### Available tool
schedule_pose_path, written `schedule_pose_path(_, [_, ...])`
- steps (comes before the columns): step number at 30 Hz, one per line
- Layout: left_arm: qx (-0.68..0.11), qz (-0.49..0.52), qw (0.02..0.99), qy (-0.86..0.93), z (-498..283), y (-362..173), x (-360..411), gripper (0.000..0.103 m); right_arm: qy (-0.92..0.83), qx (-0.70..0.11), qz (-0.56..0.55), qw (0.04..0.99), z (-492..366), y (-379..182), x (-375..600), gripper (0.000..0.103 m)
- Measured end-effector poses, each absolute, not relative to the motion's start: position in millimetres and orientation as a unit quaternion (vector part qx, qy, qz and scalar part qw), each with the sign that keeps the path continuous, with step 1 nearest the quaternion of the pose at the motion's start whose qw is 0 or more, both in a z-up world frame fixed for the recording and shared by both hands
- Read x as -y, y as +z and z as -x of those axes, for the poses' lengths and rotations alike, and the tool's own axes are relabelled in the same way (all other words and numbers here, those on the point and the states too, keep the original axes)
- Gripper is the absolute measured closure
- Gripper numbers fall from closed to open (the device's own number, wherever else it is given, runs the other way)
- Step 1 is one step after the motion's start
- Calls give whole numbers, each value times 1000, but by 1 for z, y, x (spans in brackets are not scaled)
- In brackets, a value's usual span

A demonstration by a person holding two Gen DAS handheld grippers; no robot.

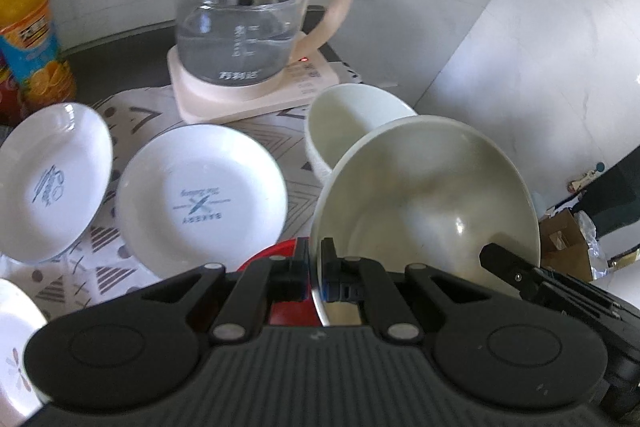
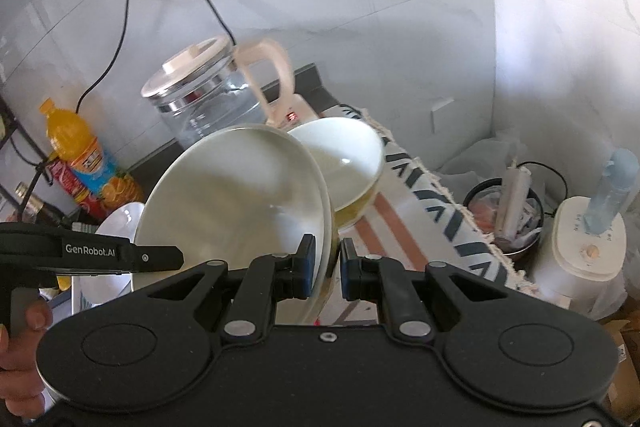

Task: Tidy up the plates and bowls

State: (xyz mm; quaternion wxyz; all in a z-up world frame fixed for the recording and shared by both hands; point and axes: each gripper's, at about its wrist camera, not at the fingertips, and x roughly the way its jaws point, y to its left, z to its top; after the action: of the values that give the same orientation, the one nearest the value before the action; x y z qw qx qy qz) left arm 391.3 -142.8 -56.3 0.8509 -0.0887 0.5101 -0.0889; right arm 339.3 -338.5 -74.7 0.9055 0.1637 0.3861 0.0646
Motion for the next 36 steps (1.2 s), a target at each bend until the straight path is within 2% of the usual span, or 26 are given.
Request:
schedule_pose_path(12, [-533,108,836,-71,-384,-65,114,99,84,-399,-155,900,-334,-83,314,90])
schedule_pose_path(36, [-600,104,793,-34,-373,-112,113,98,79,-434,-127,889,-334,-120,300,96])
